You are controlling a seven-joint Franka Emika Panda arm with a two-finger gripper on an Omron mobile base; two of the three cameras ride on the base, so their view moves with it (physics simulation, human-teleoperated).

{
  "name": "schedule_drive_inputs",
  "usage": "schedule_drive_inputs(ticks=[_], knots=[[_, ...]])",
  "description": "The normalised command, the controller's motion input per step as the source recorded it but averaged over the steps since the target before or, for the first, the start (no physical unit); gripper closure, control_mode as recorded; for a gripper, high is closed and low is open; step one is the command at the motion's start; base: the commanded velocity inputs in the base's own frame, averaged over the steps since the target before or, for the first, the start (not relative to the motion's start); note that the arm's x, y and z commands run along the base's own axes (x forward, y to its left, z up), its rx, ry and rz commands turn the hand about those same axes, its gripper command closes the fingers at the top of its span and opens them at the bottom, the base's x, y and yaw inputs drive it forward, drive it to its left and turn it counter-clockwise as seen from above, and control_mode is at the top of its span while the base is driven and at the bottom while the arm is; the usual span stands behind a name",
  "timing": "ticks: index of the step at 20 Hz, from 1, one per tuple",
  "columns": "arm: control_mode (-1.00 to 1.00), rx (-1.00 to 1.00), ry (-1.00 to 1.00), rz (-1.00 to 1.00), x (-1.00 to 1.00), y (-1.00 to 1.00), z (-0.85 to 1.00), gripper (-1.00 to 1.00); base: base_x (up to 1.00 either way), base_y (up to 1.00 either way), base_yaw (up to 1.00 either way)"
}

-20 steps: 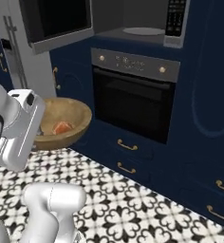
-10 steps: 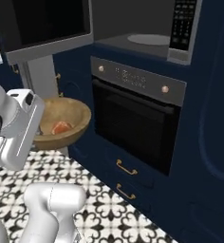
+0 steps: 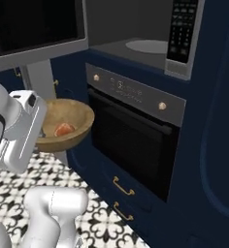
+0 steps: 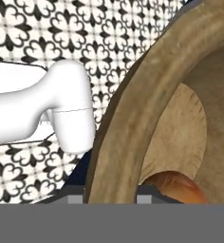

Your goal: Pick the onion from the sink and place it in the bowl. Then pick the bowl and place it in the microwave. Then close the microwave door and press the start button.

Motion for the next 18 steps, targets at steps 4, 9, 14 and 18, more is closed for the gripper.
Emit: schedule_drive_inputs(ticks=[4,9,14,18], knots=[[1.00,0.00,0.00,0.00,0.00,0.00,0.00,1.00,0.74,0.02,0.00],[1.00,0.00,0.00,0.00,0.00,0.00,0.00,1.00,0.77,0.00,0.00],[1.00,0.00,0.00,0.00,0.00,0.00,0.00,1.00,0.65,0.00,0.00],[1.00,0.00,0.00,0.00,0.00,0.00,0.00,1.00,0.69,0.00,0.00]])
